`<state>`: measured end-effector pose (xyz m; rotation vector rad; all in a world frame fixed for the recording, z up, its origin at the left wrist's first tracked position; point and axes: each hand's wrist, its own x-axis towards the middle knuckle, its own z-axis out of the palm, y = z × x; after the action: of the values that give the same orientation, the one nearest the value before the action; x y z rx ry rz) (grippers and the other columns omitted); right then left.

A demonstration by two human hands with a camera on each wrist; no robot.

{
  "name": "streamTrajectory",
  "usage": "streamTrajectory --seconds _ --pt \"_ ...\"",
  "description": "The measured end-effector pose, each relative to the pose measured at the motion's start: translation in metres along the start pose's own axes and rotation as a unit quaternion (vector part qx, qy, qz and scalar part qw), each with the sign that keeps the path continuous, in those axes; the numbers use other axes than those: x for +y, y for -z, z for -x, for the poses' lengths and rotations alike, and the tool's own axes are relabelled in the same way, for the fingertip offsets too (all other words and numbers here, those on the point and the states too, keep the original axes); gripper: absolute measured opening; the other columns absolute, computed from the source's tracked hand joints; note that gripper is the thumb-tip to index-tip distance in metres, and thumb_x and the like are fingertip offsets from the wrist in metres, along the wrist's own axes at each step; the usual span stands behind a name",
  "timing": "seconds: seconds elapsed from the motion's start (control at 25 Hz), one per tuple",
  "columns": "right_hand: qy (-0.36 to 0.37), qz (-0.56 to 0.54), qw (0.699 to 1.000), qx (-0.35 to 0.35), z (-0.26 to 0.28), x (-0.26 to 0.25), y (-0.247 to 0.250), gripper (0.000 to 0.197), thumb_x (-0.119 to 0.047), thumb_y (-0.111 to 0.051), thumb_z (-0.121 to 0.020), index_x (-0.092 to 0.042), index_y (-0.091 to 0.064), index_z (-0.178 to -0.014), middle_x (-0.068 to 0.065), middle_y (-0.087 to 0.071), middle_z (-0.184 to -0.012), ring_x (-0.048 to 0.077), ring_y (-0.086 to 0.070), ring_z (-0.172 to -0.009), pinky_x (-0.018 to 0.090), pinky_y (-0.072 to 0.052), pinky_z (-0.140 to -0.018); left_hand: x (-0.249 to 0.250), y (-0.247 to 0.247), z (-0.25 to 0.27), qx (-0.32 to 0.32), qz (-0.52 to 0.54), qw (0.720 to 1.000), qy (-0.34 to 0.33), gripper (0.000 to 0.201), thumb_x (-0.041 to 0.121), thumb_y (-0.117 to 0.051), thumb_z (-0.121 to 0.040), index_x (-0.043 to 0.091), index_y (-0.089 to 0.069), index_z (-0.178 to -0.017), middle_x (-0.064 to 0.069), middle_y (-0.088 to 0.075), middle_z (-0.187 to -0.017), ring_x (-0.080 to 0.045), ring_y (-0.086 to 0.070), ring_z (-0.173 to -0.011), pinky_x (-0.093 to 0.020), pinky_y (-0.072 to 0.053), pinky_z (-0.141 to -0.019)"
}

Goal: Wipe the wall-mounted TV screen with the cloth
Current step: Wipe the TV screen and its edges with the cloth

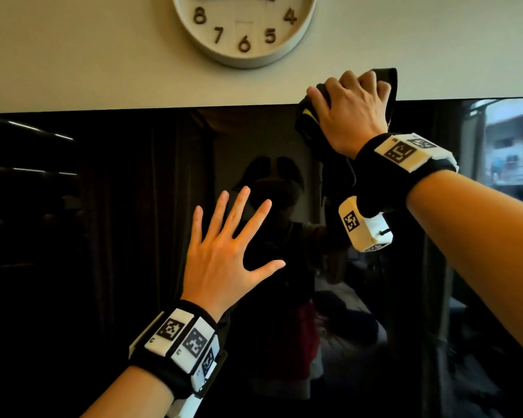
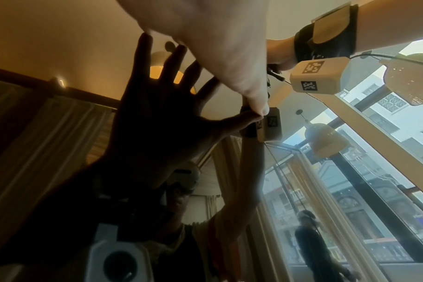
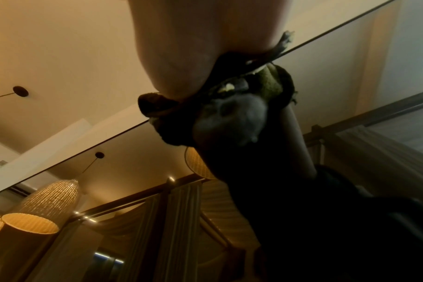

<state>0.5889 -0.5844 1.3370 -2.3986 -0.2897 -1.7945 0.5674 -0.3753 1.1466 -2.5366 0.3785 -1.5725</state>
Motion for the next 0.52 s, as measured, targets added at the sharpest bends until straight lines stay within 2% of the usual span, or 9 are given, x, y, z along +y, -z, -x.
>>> streamTrajectory --seconds 0.08,0.2,0.52 --pt "0.000 -0.004 1.000 -0.006 -0.003 -0.022 -0.003 0.047 -0.052 -0.023 -0.098 -0.019 -0.053 -0.110 0.009 -0.050 -0.115 0.032 -0.035 -0.115 0.046 -0.023 -0.097 -0.022 0.001 0.002 0.007 0.012 1.000 -0.027 0.089 0.082 -0.038 -0.082 0.036 -0.017 -0.155 0.001 -0.012 -0.165 -0.024 -0.011 -0.152 -0.052 -0.019 -0.120" --pt "-0.001 -0.003 1.000 -0.014 -0.004 -0.055 -0.006 0.043 -0.050 -0.025 -0.099 -0.019 -0.052 -0.110 0.010 -0.051 -0.114 0.034 -0.034 -0.115 0.047 -0.023 -0.097 -0.055 0.003 0.006 0.021 0.011 0.999 -0.042 0.089 0.082 -0.039 -0.082 0.035 -0.019 -0.155 0.001 -0.013 -0.164 -0.025 -0.012 -0.151 -0.053 -0.016 -0.120" --pt "0.031 -0.014 0.999 -0.034 -0.011 -0.148 -0.022 0.040 -0.049 -0.027 -0.099 -0.021 -0.049 -0.115 0.012 -0.050 -0.117 0.036 -0.034 -0.116 0.050 -0.022 -0.096 -0.145 0.012 0.038 0.026 0.003 1.000 -0.003 0.089 0.083 -0.039 -0.081 0.034 -0.022 -0.154 -0.003 -0.017 -0.164 -0.031 -0.015 -0.150 -0.058 -0.018 -0.118"
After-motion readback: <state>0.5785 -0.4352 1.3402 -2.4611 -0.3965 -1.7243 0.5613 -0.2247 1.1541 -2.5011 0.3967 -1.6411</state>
